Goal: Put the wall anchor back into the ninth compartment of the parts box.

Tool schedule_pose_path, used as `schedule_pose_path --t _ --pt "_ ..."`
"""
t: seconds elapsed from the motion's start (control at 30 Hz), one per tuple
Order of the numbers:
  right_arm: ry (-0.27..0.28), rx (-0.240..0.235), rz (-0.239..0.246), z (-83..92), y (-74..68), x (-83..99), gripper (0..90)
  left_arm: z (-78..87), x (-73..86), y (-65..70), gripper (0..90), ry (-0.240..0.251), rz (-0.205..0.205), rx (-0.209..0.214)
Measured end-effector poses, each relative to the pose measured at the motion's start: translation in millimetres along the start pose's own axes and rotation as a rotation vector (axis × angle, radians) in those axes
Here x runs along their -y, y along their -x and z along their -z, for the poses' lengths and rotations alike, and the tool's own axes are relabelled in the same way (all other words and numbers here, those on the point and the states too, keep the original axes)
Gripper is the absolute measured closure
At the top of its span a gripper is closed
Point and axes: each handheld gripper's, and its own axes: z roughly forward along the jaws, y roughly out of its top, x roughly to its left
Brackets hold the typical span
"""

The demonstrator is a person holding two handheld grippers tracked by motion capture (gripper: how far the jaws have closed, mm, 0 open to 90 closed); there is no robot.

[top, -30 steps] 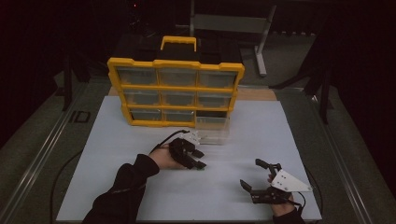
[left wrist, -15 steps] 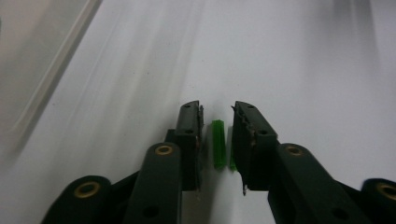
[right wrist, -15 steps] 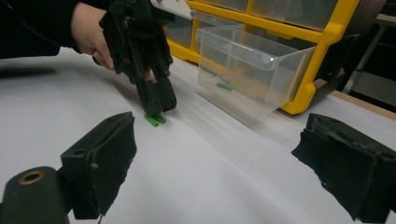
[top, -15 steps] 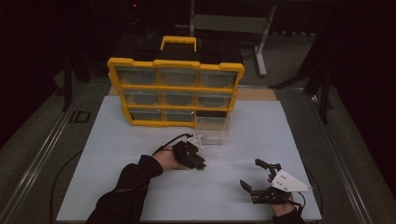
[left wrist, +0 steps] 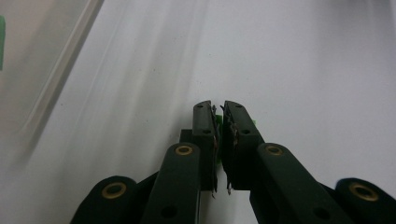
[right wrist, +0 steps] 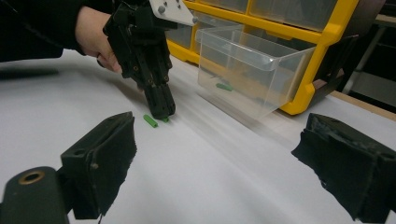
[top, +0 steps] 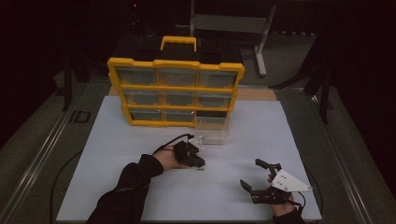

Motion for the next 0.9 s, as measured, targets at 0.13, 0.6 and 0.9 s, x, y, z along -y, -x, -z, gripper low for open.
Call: schedule_pose_path --t 0.13,0.6,0.9 --pt "0.0 0.0 -0.001 0.2 -0.1 -0.1 10.1 1.7 -0.6 -1.1 85.3 -0.006 -0.002 -0.002" --pt "0.003 0.003 0.001 0.4 0.5 -0.2 10.0 34.4 -10.3 0.0 85.4 0.044 -0.044 0.021" --pt "0.005 0.004 0.0 1.2 0.5 -0.7 11.1 61.1 -23.0 -0.1 85.4 0.06 -0.073 0.034"
